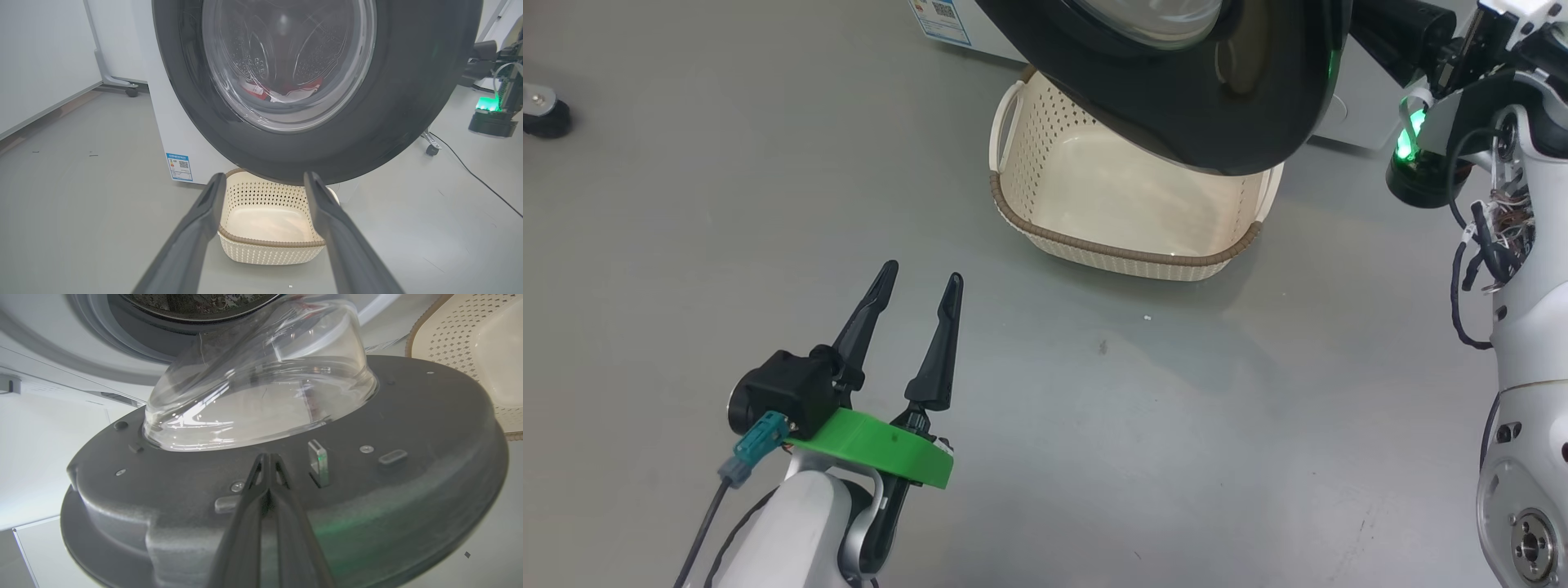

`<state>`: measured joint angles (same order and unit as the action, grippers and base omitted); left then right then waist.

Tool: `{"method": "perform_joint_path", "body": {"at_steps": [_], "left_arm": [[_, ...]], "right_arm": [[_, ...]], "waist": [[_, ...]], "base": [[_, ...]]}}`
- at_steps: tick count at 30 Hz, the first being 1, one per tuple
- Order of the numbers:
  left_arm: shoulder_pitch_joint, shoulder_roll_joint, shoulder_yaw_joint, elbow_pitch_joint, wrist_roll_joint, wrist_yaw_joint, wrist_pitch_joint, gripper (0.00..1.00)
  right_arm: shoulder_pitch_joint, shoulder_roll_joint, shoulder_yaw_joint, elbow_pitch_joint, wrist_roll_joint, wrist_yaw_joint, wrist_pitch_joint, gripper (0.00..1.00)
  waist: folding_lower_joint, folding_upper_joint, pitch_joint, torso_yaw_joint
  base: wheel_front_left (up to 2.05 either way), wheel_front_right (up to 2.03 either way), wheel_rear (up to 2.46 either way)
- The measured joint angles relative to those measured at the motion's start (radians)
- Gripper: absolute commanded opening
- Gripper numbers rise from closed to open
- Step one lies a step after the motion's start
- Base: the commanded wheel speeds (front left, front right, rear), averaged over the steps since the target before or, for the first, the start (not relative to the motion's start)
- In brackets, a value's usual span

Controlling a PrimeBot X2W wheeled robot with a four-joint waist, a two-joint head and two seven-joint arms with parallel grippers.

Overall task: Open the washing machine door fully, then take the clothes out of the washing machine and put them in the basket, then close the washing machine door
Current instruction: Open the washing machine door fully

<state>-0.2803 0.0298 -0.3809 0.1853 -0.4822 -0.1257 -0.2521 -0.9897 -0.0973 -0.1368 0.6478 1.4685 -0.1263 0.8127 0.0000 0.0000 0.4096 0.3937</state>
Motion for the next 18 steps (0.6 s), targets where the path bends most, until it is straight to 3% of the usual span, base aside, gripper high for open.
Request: {"method": "perform_joint_path", "body": {"at_steps": [18], "left_arm": [[0.023,0.0,0.014,0.0,0.014,0.0,0.0,1.0]], "right_arm": [[0.064,0.019,0.049,0.01,0.029,0.0,0.042,0.0]], "waist": [[0.0,0.0,-0.042,-0.012]], "base": [[0.0,0.0,0.0]]}}
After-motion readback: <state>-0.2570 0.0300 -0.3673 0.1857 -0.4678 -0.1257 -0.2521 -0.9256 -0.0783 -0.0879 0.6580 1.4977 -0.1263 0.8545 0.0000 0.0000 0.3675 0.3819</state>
